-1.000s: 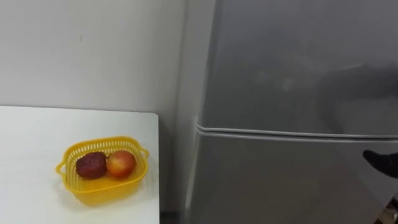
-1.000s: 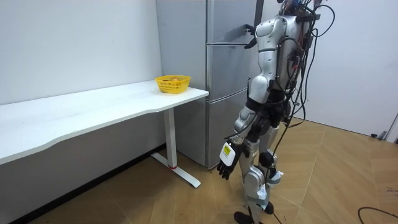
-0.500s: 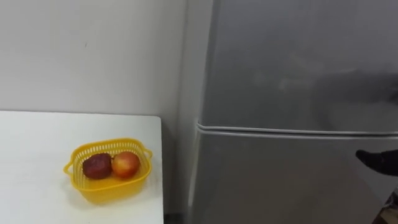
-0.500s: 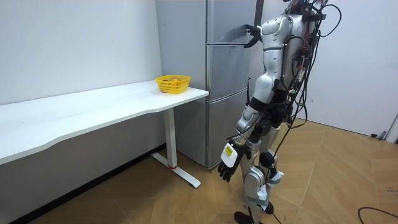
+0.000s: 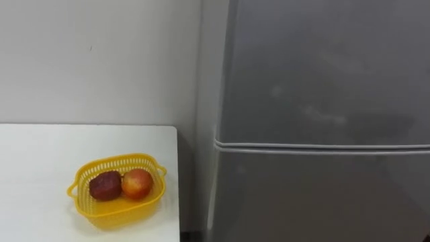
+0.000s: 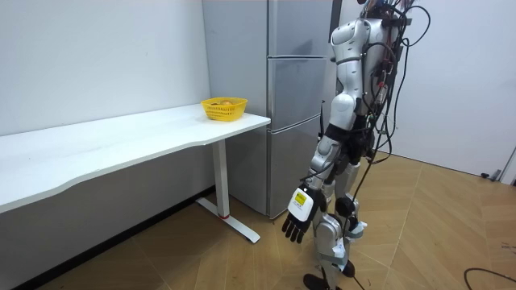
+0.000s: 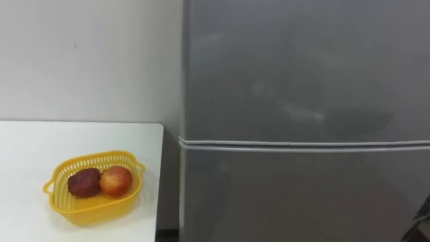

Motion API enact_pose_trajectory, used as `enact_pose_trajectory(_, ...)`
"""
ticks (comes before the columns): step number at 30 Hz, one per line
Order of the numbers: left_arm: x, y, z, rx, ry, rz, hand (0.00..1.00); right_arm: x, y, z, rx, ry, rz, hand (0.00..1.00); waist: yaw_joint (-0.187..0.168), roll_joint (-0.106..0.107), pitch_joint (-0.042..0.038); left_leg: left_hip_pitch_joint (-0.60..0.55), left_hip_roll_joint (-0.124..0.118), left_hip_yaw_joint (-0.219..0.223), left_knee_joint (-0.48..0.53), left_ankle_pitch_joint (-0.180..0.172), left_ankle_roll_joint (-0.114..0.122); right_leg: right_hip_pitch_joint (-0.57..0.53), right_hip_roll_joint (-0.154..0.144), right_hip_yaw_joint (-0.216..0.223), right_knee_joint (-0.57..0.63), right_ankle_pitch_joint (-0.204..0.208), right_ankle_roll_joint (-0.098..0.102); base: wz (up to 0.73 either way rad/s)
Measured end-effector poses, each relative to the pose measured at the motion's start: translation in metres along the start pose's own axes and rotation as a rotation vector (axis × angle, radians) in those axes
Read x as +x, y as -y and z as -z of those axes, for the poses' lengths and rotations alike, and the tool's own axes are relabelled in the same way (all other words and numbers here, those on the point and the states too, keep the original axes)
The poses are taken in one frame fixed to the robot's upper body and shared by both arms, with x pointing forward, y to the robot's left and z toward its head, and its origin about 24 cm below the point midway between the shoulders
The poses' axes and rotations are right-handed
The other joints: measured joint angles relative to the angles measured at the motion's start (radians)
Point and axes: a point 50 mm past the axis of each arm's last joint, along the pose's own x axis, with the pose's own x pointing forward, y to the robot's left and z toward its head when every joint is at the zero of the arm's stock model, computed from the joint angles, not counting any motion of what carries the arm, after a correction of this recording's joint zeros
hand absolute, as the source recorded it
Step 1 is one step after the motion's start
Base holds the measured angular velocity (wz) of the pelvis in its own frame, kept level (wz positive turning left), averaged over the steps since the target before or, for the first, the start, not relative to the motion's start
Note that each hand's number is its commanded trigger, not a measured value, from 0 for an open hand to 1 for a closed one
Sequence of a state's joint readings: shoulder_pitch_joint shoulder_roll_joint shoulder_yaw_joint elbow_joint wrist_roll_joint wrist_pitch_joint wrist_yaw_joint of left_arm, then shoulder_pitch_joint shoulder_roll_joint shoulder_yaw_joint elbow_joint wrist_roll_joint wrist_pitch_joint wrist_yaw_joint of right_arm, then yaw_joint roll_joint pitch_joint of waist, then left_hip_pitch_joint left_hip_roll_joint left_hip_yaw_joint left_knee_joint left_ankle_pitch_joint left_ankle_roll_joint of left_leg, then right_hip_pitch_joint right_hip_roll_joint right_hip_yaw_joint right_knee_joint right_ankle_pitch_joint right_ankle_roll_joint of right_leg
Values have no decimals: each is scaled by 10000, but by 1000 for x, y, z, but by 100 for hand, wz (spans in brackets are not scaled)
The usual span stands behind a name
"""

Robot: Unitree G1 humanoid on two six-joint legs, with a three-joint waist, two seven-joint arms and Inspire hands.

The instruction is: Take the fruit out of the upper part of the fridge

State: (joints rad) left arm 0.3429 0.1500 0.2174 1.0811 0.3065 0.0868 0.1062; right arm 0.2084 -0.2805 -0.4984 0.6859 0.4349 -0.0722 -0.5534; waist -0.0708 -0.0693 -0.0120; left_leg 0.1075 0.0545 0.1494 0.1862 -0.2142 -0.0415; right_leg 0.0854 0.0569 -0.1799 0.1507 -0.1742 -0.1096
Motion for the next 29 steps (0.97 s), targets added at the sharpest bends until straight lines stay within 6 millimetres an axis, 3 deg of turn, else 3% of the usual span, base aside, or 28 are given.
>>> enact_pose_trajectory(1,0,2,1,-108,-26,49,0,-1,8,17,-91,-706,288,0,-23,115,-6,27,0,4,2,-4,5,16,-12,1,9,-18,9,0)
enact_pose_trajectory(3,-1,4,4,-509,-155,22,0,-15,37,79,-729,-3274,1183,0,-79,408,4,185,-54,-53,-40,7,2,50,-40,59,75,-135,13,-8)
enact_pose_trajectory(5,-1,-1,7,-599,-259,-115,0,-33,53,115,-1300,-4825,1613,0,-84,391,5,278,-68,-130,-34,6,4,-31,-59,144,364,-361,1,-7)
enact_pose_trajectory(6,-1,-1,10,-651,-335,-126,0,-43,60,132,-1635,-5578,1765,0,-85,360,3,302,-71,-135,14,5,4,-30,-65,174,409,-440,24,-9)
enact_pose_trajectory(9,-2,4,13,-624,-457,81,0,-56,66,150,-2361,-6508,1540,0,-59,326,19,261,-72,-140,31,4,6,-51,-76,125,397,-423,-10,0)
enact_pose_trajectory(14,-2,5,14,-560,-751,265,0,-68,62,165,-4668,-6998,-185,0,139,230,67,354,-121,-203,6,2,8,21,-86,119,359,-400,18,6)
enact_pose_trajectory(19,-2,8,12,-349,-877,366,0,-70,41,164,-7149,-6331,-2418,0,410,390,66,401,-164,-254,10,-5,20,81,-156,35,350,-386,38,-2)
enact_pose_trajectory(21,-1,10,4,-149,-713,437,0,-72,33,164,-8346,-5918,-3310,0,501,491,84,430,-208,-467,17,-21,48,175,-192,-87,349,-415,76,19)
enact_pose_trajectory(29,-1,19,-9,716,-385,765,0,-72,-5,153,-9968,-4625,-5236,0,840,636,145,430,-234,-440,6,-21,48,196,-201,-86,360,-451,107,5)
